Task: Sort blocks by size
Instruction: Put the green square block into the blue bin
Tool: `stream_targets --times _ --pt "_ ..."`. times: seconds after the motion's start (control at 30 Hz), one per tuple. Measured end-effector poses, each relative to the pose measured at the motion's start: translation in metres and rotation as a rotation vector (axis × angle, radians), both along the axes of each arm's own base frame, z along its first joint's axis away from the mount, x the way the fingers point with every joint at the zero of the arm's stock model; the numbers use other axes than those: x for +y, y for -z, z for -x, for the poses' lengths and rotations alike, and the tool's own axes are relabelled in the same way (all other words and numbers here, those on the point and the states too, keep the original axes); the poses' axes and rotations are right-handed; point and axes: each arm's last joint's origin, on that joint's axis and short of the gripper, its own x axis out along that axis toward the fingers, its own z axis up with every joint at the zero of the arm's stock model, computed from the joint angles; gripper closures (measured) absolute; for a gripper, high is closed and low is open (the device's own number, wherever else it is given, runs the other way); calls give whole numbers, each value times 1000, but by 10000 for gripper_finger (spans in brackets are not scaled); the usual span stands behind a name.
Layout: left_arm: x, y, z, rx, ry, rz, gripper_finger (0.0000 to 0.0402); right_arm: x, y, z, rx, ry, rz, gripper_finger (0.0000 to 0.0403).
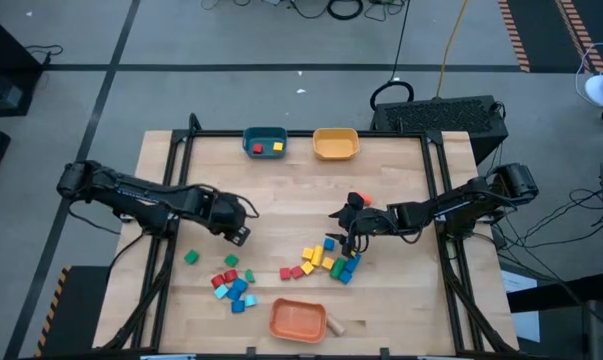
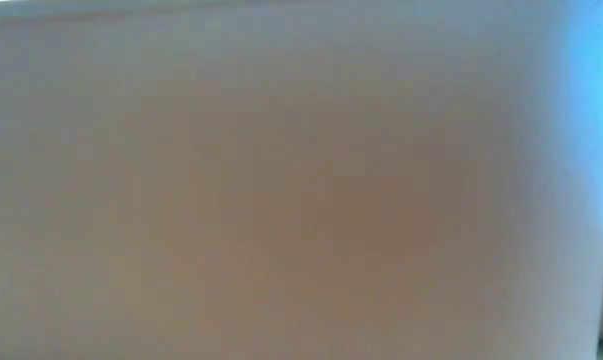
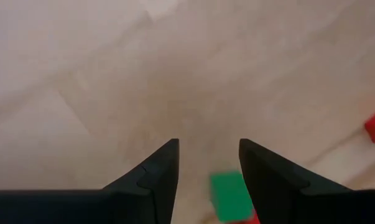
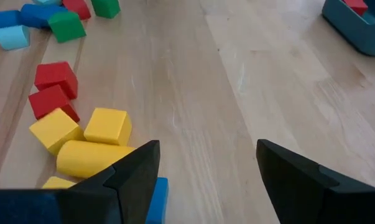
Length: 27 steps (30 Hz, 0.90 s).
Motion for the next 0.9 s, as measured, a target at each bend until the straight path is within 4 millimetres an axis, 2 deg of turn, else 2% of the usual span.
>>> stream_targets --times 0.33,0.53,0.7,0.9 --pt "-41 0 9 12 -130 72 233 0 2 1 31 -31 50 149" --pt "-58 15 6 56 -150 20 233 0 2 1 36 -42 71 149" --pt "-66 29 -3 63 -131 14 234 -1 2 1 37 -47 89 149" --pt "-71 34 -12 17 -69 25 234 0 2 1 37 -47 89 149"
